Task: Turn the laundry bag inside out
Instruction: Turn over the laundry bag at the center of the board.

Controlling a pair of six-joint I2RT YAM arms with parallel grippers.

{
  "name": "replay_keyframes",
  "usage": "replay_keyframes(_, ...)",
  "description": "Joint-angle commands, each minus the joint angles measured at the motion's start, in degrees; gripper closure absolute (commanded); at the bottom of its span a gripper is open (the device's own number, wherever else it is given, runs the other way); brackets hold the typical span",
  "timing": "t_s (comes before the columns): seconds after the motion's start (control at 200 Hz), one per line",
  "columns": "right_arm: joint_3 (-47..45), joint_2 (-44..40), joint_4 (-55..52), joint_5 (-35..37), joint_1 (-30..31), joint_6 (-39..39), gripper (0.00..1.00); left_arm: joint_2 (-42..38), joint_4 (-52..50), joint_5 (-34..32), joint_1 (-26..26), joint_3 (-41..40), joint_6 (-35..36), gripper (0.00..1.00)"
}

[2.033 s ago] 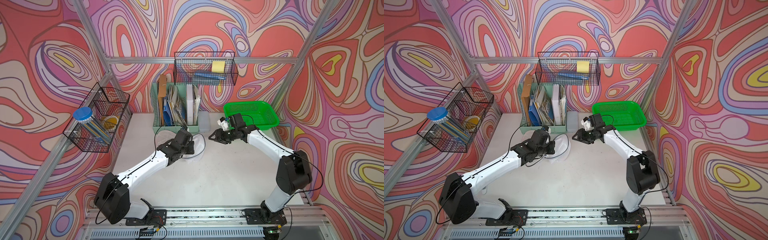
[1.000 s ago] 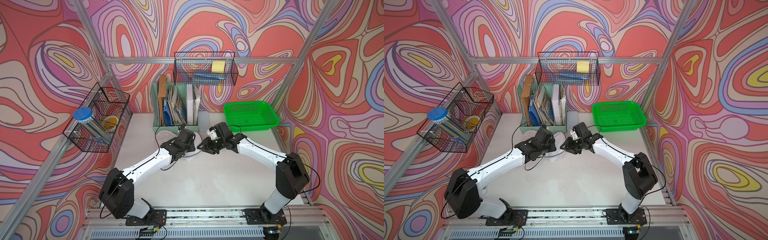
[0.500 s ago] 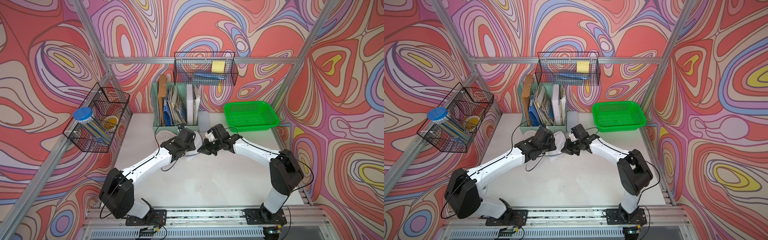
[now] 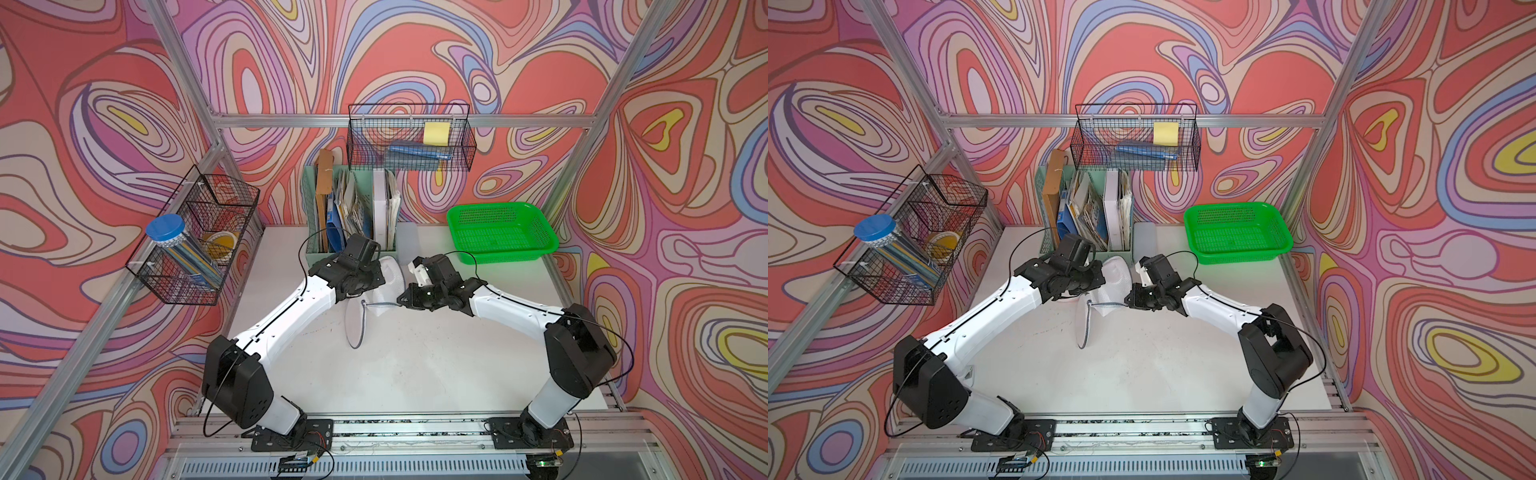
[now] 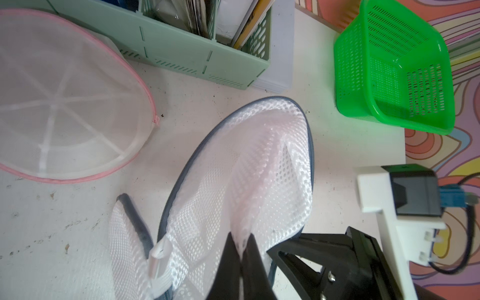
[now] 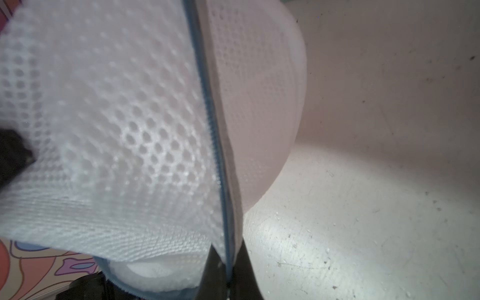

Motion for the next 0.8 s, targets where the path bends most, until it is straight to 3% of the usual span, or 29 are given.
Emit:
replay_keyframes(0.0,-4.21,1.14,-7.51,12.89,-0.85,-5.73,1.0,-3.78,-3.7,1.32,3.1,2.19,-0.68,1.0)
replay_keyframes(0.065,-5.41,1.06,-6.32,13.52,-0.86,-5.78,1.0,-5.13,-2.74,1.56,3.58,0.91,-0.61,1.0)
replay_keyframes(0.2,-6.93,-0.35,-0.66,7.58,-0.84,-5.63,1.0,-6.11,3.01,5.74,3.57,-3.3,0.46,1.0)
replay_keyframes(0.395,-2.58,3.55,-3.93,6.99,-0.86,-8.11,1.0,-3.07,8.44,7.55,3.56,-12.0,0.01,1.0)
replay_keyframes(0.435,-1.88,3.65,-3.97,6.25,-0.84,-8.37,0.88,-2.46,9.96,8.0,3.57,-13.76,-0.2,1.0)
replay_keyframes(0.581,-2.9,1.95,-1.11,4.05,-1.1,-8.41,0.61,-0.93,15.03,8.72,3.66,-18.24,-1.19,1.0)
replay_keyframes(0.776,-10.4,-6.05,6.43,-1.75,-5.45,-4.18,0.43,1.78,15.75,9.64,3.69,-18.21,-0.89,1.0)
replay_keyframes(0.796,-11.36,-6.71,7.49,-2.37,-6.07,-3.49,0.42,2.16,15.16,9.53,3.64,-17.79,-0.56,0.94)
